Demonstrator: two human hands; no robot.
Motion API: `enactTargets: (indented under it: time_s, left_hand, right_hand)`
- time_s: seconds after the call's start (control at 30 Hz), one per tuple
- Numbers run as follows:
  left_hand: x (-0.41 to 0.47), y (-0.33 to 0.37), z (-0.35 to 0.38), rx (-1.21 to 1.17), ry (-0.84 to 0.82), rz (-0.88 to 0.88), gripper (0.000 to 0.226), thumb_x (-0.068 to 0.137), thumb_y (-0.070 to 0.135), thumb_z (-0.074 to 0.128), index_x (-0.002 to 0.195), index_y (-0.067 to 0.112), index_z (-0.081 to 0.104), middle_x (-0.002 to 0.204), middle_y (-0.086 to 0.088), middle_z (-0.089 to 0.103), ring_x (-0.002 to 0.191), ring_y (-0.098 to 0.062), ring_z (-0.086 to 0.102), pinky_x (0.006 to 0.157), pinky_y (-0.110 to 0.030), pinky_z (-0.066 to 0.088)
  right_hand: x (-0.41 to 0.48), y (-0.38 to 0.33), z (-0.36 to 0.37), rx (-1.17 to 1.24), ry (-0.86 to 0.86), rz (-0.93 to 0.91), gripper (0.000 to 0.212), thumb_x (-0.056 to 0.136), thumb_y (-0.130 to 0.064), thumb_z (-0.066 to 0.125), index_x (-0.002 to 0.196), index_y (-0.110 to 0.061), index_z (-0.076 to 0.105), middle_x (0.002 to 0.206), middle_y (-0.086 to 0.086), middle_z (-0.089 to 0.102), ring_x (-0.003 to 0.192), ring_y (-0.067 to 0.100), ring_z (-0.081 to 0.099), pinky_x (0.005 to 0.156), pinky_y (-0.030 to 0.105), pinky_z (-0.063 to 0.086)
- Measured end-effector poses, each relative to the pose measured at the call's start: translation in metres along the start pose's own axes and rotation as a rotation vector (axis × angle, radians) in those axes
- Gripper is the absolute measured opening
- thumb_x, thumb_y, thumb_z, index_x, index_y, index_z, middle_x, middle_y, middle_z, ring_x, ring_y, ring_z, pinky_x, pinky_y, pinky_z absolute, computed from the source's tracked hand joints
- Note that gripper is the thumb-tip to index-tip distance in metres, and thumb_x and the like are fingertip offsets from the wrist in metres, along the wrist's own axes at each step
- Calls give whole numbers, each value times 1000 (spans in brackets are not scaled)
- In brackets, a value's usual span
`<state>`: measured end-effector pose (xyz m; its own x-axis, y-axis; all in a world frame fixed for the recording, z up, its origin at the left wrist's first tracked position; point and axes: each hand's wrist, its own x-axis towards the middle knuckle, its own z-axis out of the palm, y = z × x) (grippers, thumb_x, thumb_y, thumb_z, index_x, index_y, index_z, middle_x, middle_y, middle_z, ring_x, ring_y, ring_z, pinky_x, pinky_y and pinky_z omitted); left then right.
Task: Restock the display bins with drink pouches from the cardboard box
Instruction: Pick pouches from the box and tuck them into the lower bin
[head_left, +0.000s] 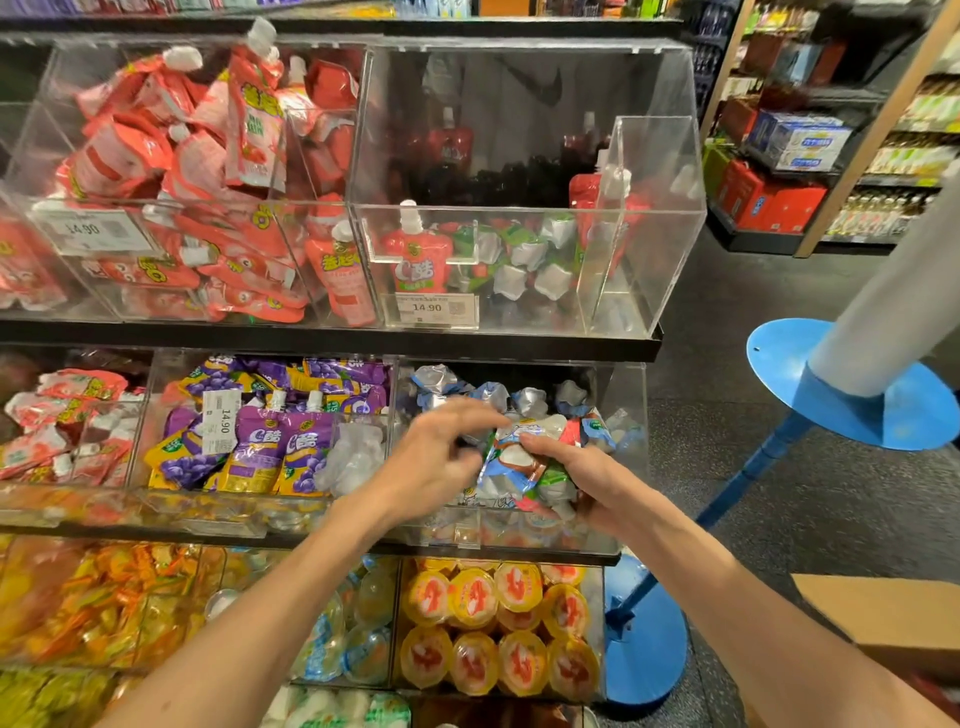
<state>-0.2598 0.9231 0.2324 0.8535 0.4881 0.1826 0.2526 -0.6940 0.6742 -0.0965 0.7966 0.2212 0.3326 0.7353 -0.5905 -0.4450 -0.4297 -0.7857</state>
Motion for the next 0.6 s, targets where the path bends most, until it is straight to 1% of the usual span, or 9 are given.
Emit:
enactTargets:
  time_s: [0.07,0.1,0.2,0.27,0.33,0.4,0.5,0.53,0.6]
  left_hand:
    - [-10,12,8,-99,-248,-10,61,77,15,59,131,43,59,143,19,44,131,-5,44,109,-31,41]
    - [-12,11,13,-62,-265,5,61,77,21,63,133,43,57,145,20,40,135,-3,39,111,-30,38]
    - [-13,2,24,92,-59,103,52,83,28,77,132,32,61,142,10,49,132,-11,46,109,-39,41]
    - [-11,-1,29,167,71,193,45,87,22,74,131,21,65,135,0,59,123,-19,53,103,-40,47]
    - [-8,-4,31,239,219,279,42,86,15,74,127,14,67,126,-8,64,113,-25,59,93,-42,54]
    - [-3,-9,32,351,332,328,45,83,7,77,126,12,67,117,-14,63,101,-32,63,79,-42,60]
    - [11,-18,34,466,345,257,54,80,1,79,128,15,58,111,-10,47,92,-33,61,61,-44,60]
    - [15,-21,35,504,334,234,58,78,0,80,128,15,54,108,-9,45,91,-32,59,59,-45,59]
    - [24,-28,38,540,317,189,65,74,-5,81,128,15,51,107,-10,51,92,-31,59,59,-45,58]
  right_hand:
    - [0,0,-1,-7,-23,-11,46,79,-37,76,105,0,73,78,14,71,59,23,66,49,28,51]
    - [0,-1,-1,-11,-37,-8,49,75,-41,77,105,-1,74,79,14,70,60,24,66,49,28,51]
    - [1,-2,0,-9,-48,-6,43,79,-44,74,98,-5,74,80,13,69,61,22,64,51,28,50]
    - [2,-4,-1,20,-70,-12,49,79,-49,72,103,-6,72,82,13,66,65,21,63,57,30,53]
    - [1,-7,-4,72,-100,0,48,85,-50,67,108,-8,69,87,12,66,72,19,63,63,31,56]
    - [0,-8,-8,99,-95,10,45,88,-47,66,108,-7,68,96,14,67,76,20,64,65,31,57]
    - [0,-5,-14,66,-51,28,47,79,-43,73,106,-5,66,96,15,67,72,21,63,63,32,56]
    - [0,-3,-16,49,-39,40,48,74,-44,75,103,-5,66,91,15,67,68,21,62,61,32,54]
    - [1,0,-20,42,-22,64,46,69,-43,78,95,-7,66,81,13,64,63,21,57,58,32,50]
